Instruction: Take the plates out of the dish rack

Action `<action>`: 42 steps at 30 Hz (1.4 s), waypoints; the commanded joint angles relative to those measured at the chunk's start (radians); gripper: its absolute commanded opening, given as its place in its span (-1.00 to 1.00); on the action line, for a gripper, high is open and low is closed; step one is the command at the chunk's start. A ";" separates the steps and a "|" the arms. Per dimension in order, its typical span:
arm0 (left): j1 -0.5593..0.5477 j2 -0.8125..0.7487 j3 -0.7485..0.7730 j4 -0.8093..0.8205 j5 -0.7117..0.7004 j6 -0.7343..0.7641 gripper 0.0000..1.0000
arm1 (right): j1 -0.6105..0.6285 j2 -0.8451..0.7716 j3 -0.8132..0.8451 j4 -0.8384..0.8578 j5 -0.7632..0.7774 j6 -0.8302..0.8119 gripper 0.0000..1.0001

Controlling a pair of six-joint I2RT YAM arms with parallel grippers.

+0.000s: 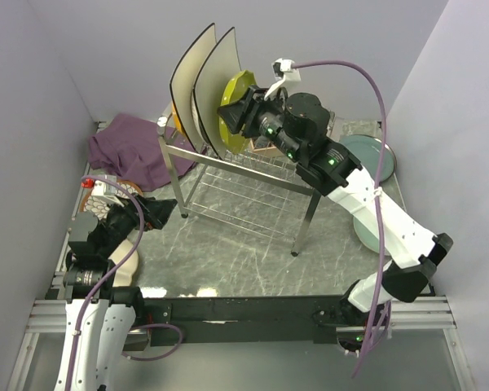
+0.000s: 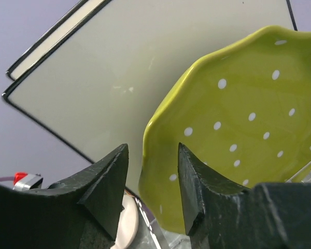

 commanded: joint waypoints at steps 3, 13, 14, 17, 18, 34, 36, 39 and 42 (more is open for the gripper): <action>-0.001 -0.013 0.026 0.015 -0.010 0.017 0.99 | 0.004 0.045 0.075 0.029 -0.001 0.015 -0.07; -0.002 -0.015 0.023 0.012 -0.011 0.018 0.99 | 0.002 0.030 0.045 0.052 0.025 0.008 -0.44; -0.001 -0.015 0.022 0.012 -0.011 0.018 0.99 | 0.002 0.026 0.040 0.054 0.025 0.010 -0.50; -0.001 -0.013 0.023 0.012 -0.016 0.018 0.99 | 0.002 0.019 0.031 0.063 0.017 0.008 -0.76; -0.001 -0.012 0.023 0.012 -0.014 0.017 0.99 | 0.002 0.013 0.031 0.068 0.014 0.008 -0.81; -0.001 -0.004 0.026 0.010 -0.016 0.015 0.99 | 0.002 -0.089 0.125 0.098 -0.055 -0.048 -1.00; -0.002 0.000 0.029 0.012 -0.016 0.011 0.99 | 0.002 -0.086 0.153 0.069 -0.064 -0.068 -1.00; -0.001 -0.001 0.033 0.015 -0.010 0.003 0.99 | 0.002 -0.089 0.189 0.051 -0.072 -0.090 -1.00; -0.001 0.003 0.042 0.012 0.007 0.000 0.99 | 0.002 -0.084 0.216 0.038 -0.081 -0.108 -1.00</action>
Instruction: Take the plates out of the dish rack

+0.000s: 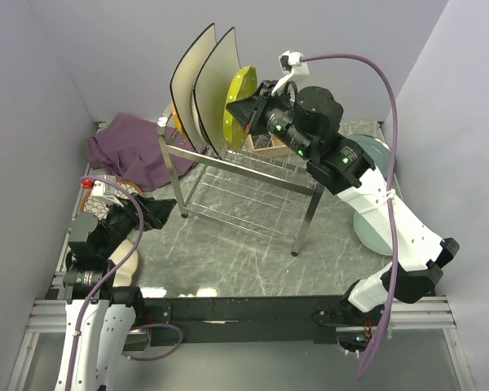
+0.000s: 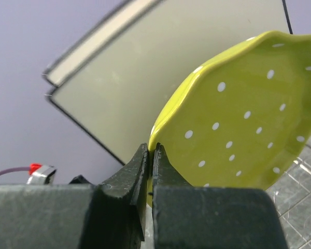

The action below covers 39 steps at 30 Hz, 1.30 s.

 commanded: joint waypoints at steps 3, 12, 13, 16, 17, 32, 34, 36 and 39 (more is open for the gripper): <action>-0.002 0.013 0.059 0.015 0.047 -0.006 0.99 | -0.001 -0.078 0.140 0.134 -0.081 -0.090 -1.00; -0.001 0.007 0.095 -0.008 0.050 -0.004 0.99 | -0.001 -0.088 0.167 0.076 -0.073 -0.133 -1.00; -0.001 0.010 0.095 -0.008 0.050 -0.004 0.99 | -0.001 -0.091 0.174 0.068 -0.069 -0.142 -1.00; -0.002 0.013 0.086 0.004 0.053 -0.010 0.99 | -0.001 -0.097 0.193 0.040 -0.064 -0.179 -1.00; -0.001 0.015 0.080 0.010 0.055 -0.013 0.99 | -0.001 -0.097 0.200 0.024 -0.064 -0.194 -1.00; -0.001 0.033 0.045 0.053 0.067 -0.026 0.99 | 0.001 -0.082 0.295 -0.079 -0.064 -0.308 -1.00; -0.001 0.032 0.040 0.059 0.067 -0.027 0.99 | -0.001 -0.085 0.285 -0.081 -0.064 -0.326 -1.00; -0.002 0.032 0.033 0.064 0.067 -0.029 0.99 | -0.001 -0.087 0.277 -0.092 -0.064 -0.343 -1.00; -0.001 0.035 0.028 0.064 0.070 -0.023 0.99 | -0.001 -0.078 0.289 -0.119 -0.030 -0.379 -1.00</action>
